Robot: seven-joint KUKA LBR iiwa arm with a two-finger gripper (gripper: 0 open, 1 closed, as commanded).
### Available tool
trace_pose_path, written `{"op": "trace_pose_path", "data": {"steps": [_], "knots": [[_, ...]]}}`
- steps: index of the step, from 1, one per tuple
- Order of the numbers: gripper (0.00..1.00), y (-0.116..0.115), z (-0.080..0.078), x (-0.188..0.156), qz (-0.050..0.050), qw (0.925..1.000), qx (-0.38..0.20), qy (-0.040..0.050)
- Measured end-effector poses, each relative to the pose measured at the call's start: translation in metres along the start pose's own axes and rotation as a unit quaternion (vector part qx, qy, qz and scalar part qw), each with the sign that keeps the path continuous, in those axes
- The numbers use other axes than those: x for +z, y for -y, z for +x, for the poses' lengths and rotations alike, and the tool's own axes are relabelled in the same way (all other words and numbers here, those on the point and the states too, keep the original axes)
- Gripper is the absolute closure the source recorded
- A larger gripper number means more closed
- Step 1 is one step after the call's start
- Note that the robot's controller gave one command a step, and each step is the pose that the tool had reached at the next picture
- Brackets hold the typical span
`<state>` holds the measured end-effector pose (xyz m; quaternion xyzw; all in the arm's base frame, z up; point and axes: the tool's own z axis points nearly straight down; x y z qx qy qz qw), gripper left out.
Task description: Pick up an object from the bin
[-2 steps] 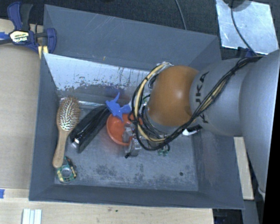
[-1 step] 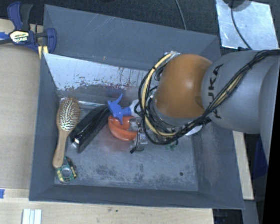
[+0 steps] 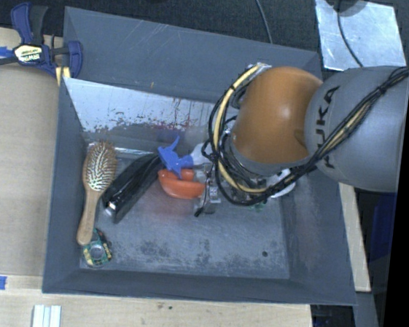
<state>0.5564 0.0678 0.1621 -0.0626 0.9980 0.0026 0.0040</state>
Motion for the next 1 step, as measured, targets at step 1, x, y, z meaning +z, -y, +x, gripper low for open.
{"op": "trace_pose_path", "data": {"steps": [1], "knots": [[1.00, 0.0000, -0.0004, -0.0118, 0.000, 1.0000, -0.001, 0.0007]]}}
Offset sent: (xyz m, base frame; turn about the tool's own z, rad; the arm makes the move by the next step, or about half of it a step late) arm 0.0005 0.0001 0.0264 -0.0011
